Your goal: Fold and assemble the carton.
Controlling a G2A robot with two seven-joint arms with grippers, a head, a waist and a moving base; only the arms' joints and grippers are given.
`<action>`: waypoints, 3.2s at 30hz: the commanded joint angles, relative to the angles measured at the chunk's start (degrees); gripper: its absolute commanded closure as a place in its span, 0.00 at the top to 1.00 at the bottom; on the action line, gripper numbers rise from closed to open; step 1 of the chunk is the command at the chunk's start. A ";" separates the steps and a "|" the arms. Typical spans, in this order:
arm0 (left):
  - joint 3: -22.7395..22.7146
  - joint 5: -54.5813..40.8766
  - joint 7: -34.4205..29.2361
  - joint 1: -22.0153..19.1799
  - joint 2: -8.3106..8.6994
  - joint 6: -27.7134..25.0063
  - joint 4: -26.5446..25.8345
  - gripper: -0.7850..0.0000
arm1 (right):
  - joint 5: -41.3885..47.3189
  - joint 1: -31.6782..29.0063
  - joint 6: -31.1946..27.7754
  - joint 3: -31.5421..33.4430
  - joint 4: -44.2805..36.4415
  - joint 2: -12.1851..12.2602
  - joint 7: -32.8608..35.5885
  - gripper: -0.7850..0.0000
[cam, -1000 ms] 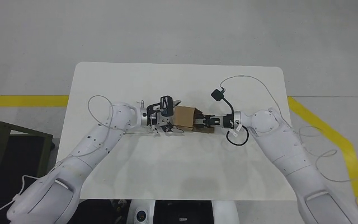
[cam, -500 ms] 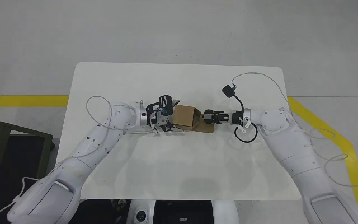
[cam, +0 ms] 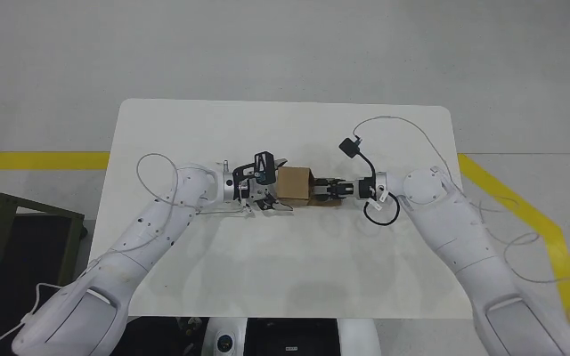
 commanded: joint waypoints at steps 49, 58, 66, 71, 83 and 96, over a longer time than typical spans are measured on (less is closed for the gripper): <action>-1.25 -0.48 -0.08 1.18 -0.92 -0.66 1.07 1.00 | -4.06 -3.37 0.14 8.53 -5.25 2.64 0.66 0.15; -1.80 -0.47 -0.15 1.54 -0.91 -0.57 1.07 1.00 | -7.22 -10.54 5.07 15.53 -12.35 5.67 2.07 0.36; -2.13 -0.39 -0.36 1.72 -0.93 -0.69 0.81 1.00 | -8.02 -11.78 6.17 15.39 -12.10 6.01 1.44 0.47; -2.51 -0.31 -0.55 1.82 -0.87 -0.78 0.65 1.00 | -9.15 -10.69 6.12 13.70 -10.43 5.70 0.81 0.48; -3.38 0.23 -0.13 2.46 -0.67 -0.35 -0.14 1.00 | -4.79 -7.65 4.52 9.02 -8.52 4.13 1.11 0.48; -4.04 0.38 -0.15 2.84 -0.57 -0.51 -0.21 1.00 | -4.19 -6.15 4.72 8.49 -8.05 4.01 1.52 0.49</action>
